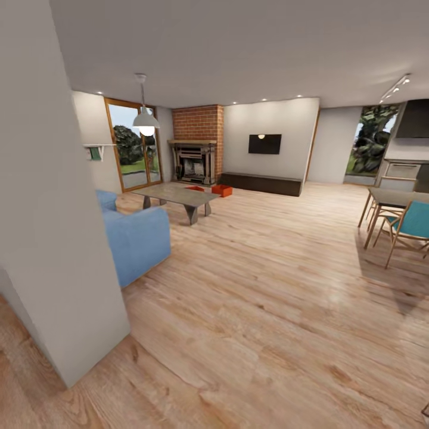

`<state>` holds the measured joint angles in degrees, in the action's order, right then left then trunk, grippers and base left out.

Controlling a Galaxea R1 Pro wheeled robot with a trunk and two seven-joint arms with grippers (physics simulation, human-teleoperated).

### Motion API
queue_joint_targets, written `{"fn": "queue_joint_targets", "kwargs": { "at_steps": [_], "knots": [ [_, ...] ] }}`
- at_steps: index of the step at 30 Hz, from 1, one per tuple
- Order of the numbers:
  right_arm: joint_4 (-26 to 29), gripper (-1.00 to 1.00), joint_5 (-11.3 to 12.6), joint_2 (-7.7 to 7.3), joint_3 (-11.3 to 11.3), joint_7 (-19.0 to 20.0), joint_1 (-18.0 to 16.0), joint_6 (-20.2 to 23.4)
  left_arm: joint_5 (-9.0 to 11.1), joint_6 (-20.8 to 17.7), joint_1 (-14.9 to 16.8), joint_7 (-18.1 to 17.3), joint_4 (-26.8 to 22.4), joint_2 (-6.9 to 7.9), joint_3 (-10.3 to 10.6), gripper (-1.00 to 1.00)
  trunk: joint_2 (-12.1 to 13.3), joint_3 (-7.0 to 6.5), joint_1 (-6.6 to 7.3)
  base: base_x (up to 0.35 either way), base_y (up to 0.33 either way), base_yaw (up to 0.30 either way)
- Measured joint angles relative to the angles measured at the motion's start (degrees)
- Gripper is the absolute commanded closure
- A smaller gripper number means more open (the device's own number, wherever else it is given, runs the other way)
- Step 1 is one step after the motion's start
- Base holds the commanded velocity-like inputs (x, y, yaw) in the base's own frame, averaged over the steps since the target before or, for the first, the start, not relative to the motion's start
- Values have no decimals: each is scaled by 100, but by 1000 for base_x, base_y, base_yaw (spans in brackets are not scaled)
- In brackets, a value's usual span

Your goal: Move the two storage containers from the living room to the garage. In the garage, place one container on the floor and stack the other container on top of it (either order is fine).

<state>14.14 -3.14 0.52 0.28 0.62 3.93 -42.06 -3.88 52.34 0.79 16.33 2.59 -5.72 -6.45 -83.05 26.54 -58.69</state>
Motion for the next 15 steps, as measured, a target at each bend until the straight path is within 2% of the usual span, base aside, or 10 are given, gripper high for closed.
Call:
{"fn": "queue_joint_targets", "kwargs": {
  "at_steps": [10, 15],
  "knots": [
    [0, -100, 0, 0, 0, 0, 0, 0, -4, 0, 0, 0, 2, 0, -1, -100, 0, 0, 0, 327, 0, -5],
    [0, -100, 0, 0, 1, 0, 0, 0, -3, 0, 0, 0, 2, 1, 2, -100, 0, 0, 0, 327, 0, -183]
  ]
}}
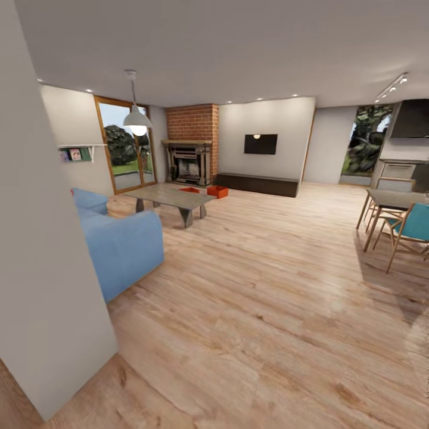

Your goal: Move the two storage containers from the living room to the garage. In the garage, place one container on the floor and stack the other container on top of it (either order is fine).

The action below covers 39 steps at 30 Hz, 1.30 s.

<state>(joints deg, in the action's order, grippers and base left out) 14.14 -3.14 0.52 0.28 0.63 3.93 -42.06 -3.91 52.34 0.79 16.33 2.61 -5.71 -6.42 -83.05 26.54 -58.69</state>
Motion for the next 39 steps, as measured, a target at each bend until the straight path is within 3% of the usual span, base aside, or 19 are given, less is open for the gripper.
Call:
{"fn": "queue_joint_targets", "kwargs": {
  "at_steps": [8, 39],
  "knots": [
    [0, -100, 2, 0, 0, 0, 0, 0, -2, 1, 0, 0, 0, -1, -5, -100, 0, 0, 0, 327, 0, -190],
    [0, -100, 6, 0, 17, 7, 0, 1, -2, -7, 0, 0, -2, 1, -3, -100, 0, 0, 0, 327, 0, -3]
  ]
}}
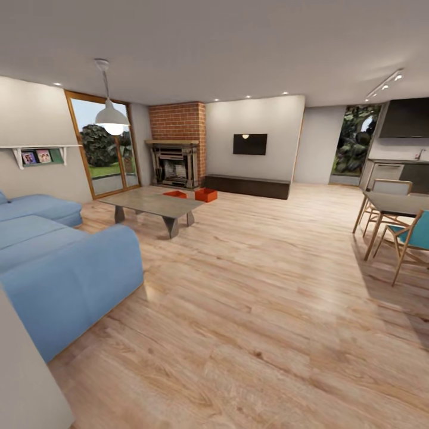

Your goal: Move the two storage containers from the living room to the garage. In the garage, place one container on the floor and stack the other container on top of it (either order is fine).

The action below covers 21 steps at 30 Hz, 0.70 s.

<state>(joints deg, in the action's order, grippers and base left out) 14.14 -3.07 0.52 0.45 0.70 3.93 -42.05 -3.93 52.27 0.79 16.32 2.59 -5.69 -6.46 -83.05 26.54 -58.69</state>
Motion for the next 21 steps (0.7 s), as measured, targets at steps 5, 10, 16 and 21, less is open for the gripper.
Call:
{"fn": "queue_joint_targets", "kwargs": {
  "at_steps": [5, 10, 16, 21],
  "knots": [
    [0, -100, 1, 0, 0, 1, 0, -1, 1, 0, 1, 0, 3, -2, -1, -100, 0, 0, 0, 327, 0, 0],
    [0, -100, 2, 0, 0, 0, 0, -1, -1, 0, 2, 0, 1, -2, 2, -100, 0, 0, 0, 327, 0, 0],
    [0, -100, 2, 0, 0, -2, 0, -1, 0, 0, 0, 0, 1, -2, 2, -100, 0, 0, 0, 327, 0, 0],
    [0, -100, 2, 0, 0, -3, 0, -1, 0, 1, 0, 0, 2, -2, 0, -100, 0, 0, 0, 327, 0, 0]
  ]
}}
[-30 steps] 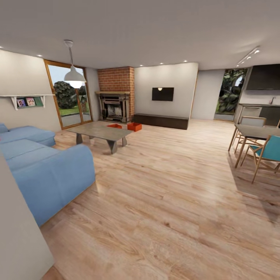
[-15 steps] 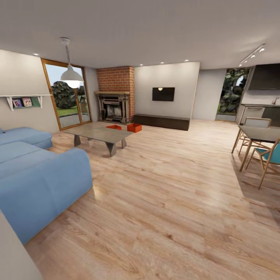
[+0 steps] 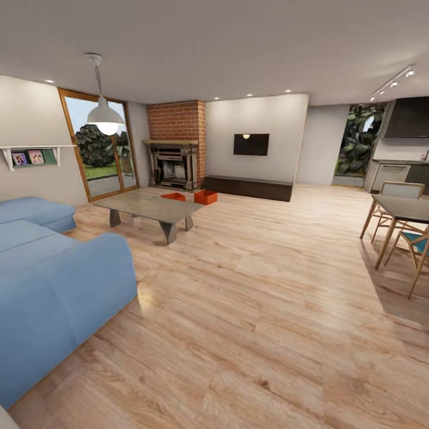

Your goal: Move the two storage containers from the living room to the garage. In the garage, place one container on the floor and stack the other container on top of it (either order is fine).

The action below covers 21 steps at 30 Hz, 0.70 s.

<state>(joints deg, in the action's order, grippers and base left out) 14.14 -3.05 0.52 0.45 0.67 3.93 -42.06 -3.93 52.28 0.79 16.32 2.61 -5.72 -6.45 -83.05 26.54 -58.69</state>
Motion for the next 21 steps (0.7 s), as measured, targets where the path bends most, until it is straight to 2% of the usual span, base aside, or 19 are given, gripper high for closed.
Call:
{"fn": "queue_joint_targets", "kwargs": {
  "at_steps": [21],
  "knots": [
    [0, -100, -1, 0, -10, -5, 0, 0, -2, -1, 0, -1, -2, 0, -2, -100, 0, 0, 0, 327, -14, 0]
  ]
}}
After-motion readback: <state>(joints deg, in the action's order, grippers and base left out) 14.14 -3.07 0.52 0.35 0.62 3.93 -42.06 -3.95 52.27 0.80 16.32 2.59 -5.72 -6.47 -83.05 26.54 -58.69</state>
